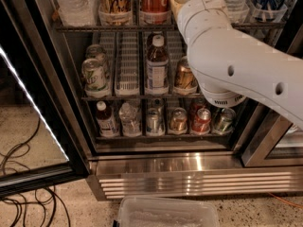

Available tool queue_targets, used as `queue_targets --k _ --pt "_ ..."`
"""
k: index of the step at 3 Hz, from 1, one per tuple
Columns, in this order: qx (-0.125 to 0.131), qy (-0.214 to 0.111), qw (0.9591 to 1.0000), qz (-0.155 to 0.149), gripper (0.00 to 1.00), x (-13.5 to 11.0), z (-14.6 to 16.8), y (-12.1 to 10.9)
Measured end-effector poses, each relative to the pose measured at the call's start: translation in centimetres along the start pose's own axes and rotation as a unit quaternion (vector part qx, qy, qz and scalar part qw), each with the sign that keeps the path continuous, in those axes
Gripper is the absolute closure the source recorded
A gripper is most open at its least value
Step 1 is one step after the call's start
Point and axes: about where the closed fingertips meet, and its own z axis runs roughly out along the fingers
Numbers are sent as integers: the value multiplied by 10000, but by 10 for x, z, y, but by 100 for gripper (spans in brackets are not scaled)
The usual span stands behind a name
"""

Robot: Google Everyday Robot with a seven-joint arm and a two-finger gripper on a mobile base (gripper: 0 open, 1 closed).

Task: Pick green can from top shelf of fridge

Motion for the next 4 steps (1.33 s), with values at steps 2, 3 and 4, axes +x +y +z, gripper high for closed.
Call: queue_targets --k 2,3,4 --pt "11 -10 10000 -12 51 1 3 -2" --pt "11 -11 10000 -12 75 1 3 -2" --pt "11 -12 10000 -13 97 0 3 -2"
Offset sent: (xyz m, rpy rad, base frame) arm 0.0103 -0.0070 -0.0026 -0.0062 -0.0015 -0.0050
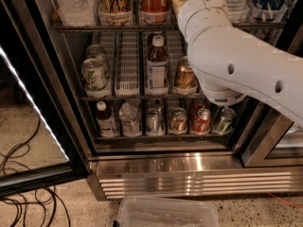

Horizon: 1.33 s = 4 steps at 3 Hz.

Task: Pick green can from top shelf of fridge

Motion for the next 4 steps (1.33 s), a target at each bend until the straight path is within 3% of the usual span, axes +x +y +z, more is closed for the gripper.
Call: queue_targets --k 1,3,4 --pt "-22 -78 9999 -96 100 -8 -5 -3" --pt "-3 -465 9989 -66 100 -49 -31 -11" --pt "-199 -405 9990 79 100 -60 -48 -8"
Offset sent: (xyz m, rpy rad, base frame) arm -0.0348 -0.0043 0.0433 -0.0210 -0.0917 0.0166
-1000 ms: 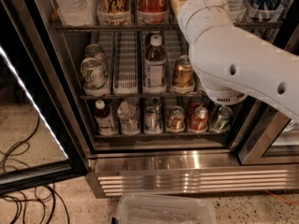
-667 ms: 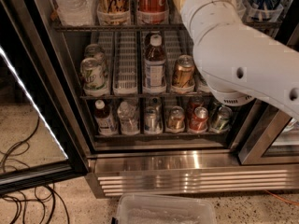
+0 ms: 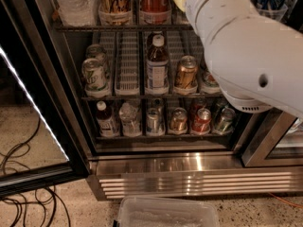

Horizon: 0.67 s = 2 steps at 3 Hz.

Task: Pick green can from top shelf of fridge

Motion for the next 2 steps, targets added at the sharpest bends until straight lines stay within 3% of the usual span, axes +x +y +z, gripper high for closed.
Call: queue_targets --k 1,2 --pt "-358 291 9987 219 100 0 -16 -1" --pt "-872 723 9920 549 100 19 -33 7"
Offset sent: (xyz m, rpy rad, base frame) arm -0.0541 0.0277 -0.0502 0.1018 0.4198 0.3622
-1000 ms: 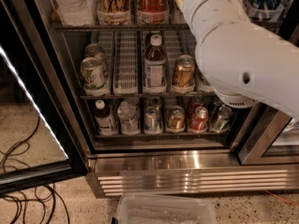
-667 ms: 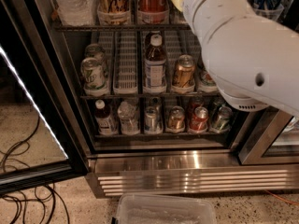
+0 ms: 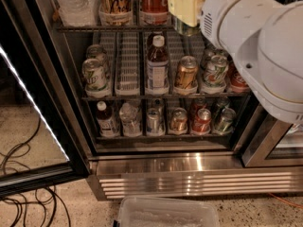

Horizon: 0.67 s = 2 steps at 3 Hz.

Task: Pick green can from top shelf of fridge

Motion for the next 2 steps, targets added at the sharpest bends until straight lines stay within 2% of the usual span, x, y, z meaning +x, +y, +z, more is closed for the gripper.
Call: queue_targets --k 1,2 --pt "-614 470 9958 487 100 37 -17 21" --pt "-1178 918 9865 678 100 78 -31 29"
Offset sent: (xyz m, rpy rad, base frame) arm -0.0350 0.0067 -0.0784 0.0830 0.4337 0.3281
